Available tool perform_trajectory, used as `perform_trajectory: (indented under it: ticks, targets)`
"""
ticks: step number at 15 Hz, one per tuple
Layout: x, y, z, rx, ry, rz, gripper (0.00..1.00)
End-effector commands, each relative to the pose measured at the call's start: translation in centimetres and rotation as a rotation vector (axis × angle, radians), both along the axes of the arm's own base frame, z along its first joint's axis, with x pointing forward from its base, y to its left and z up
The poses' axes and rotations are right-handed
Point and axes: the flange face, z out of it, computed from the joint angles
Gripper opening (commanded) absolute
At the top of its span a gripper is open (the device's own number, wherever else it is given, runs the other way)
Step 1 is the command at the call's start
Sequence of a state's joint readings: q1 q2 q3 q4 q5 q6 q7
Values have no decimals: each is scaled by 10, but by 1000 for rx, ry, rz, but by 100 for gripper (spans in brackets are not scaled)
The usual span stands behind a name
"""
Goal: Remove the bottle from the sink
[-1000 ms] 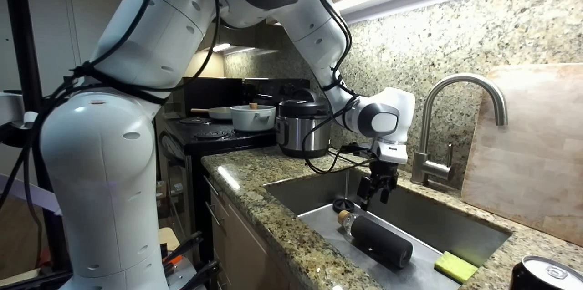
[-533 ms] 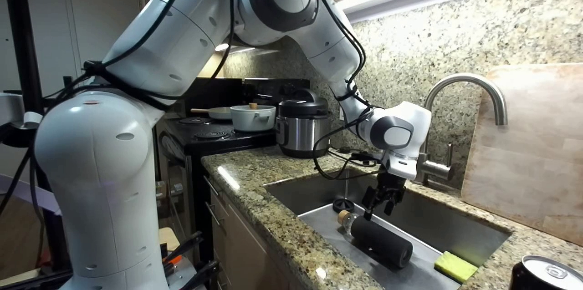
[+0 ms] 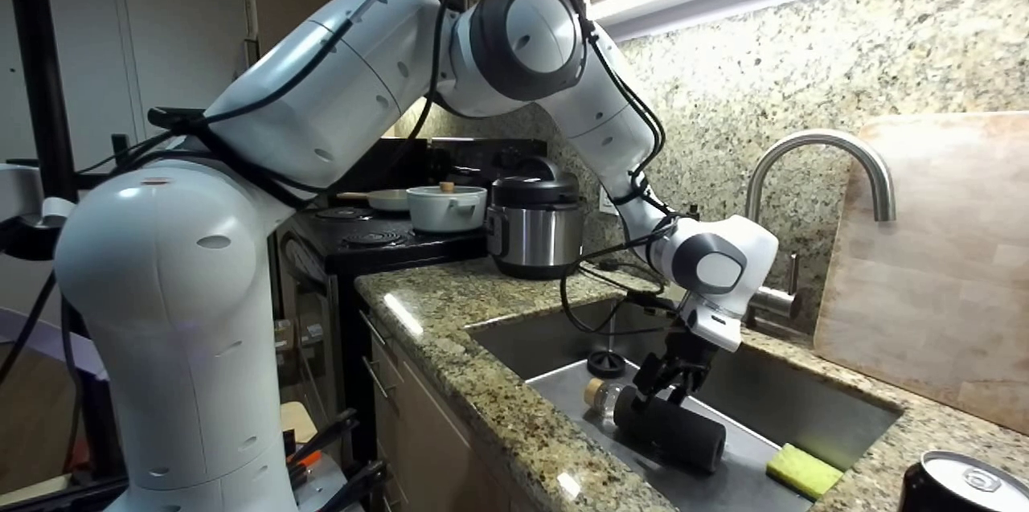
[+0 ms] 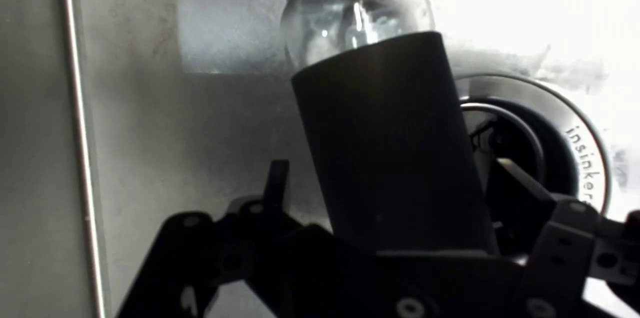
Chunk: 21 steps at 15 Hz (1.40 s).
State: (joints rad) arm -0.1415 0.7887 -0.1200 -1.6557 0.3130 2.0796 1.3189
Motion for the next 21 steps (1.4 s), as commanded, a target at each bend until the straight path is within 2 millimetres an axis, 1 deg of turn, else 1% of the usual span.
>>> perform_trajectory:
  ticks: [1,2,3,4,6,7,10,16,21]
  targets:
    - [2,-4,-23,42,45,8,100]
    - [2,-5,-28,37,53,7,100]
    - [2,-6,-37,25,60,0,75]
    - [1,-7,-41,26,60,1,73]
    - [0,-8,-50,33,69,-2,60]
    - [2,-8,-47,31,63,-3,54]
    - [2,-6,-42,14,43,-4,54]
    - [0,5,-30,-23,1,-11,54]
    - [-1,21,-21,-63,-67,-32,54]
